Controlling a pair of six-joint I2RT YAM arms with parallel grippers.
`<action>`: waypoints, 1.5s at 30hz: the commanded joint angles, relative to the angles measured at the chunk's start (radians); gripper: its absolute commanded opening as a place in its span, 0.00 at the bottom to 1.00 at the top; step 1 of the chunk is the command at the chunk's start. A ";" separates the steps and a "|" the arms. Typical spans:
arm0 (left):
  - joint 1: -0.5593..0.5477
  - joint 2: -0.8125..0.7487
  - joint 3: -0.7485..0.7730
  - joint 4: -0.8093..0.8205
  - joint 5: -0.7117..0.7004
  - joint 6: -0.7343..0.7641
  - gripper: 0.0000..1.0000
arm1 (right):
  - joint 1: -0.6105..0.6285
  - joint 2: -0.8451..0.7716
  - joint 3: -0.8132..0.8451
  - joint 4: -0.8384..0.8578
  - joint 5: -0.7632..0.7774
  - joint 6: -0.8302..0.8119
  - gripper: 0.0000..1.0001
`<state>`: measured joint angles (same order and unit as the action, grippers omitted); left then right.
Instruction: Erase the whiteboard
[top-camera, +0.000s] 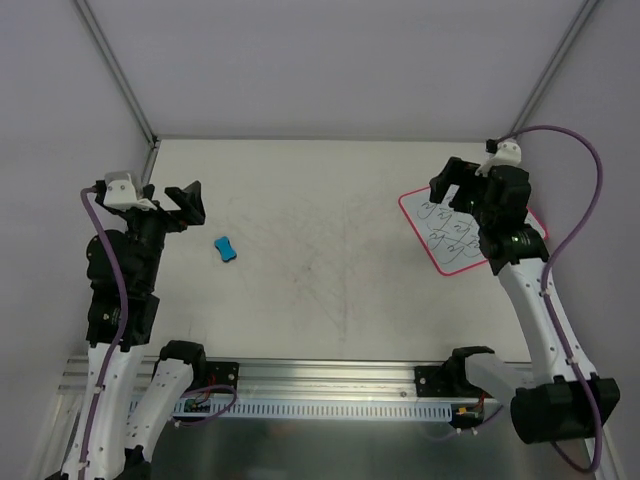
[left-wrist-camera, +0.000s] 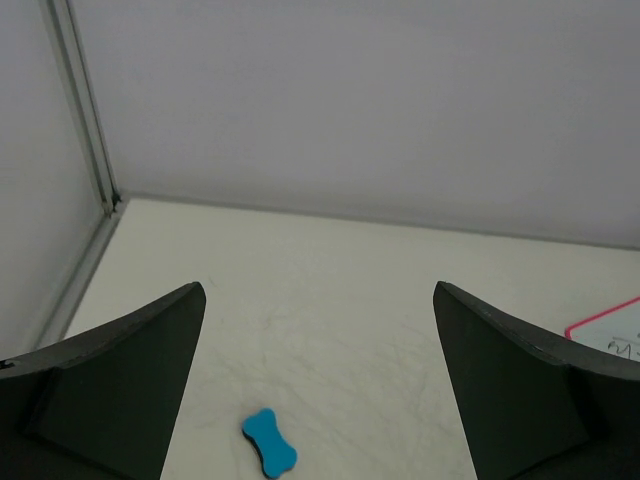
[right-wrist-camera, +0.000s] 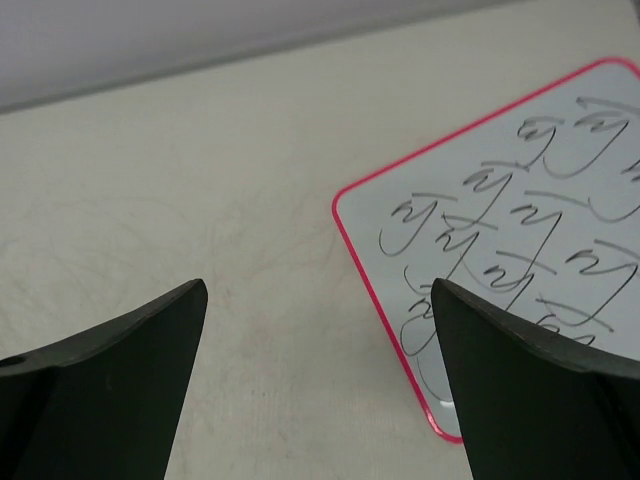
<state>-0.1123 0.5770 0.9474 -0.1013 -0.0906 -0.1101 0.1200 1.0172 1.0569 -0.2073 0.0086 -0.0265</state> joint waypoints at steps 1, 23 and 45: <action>-0.007 0.001 -0.097 0.032 -0.006 -0.118 0.99 | -0.006 0.093 -0.040 0.023 0.022 0.073 0.99; -0.006 0.035 -0.369 -0.021 0.088 -0.303 0.99 | -0.026 0.733 0.043 0.017 -0.041 0.212 0.90; -0.007 0.055 -0.360 -0.047 0.124 -0.318 0.99 | 0.441 0.819 0.023 0.106 -0.153 0.453 0.64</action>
<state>-0.1123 0.6304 0.5800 -0.1577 0.0006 -0.4095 0.4686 1.7912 1.0588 -0.0887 -0.0792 0.3336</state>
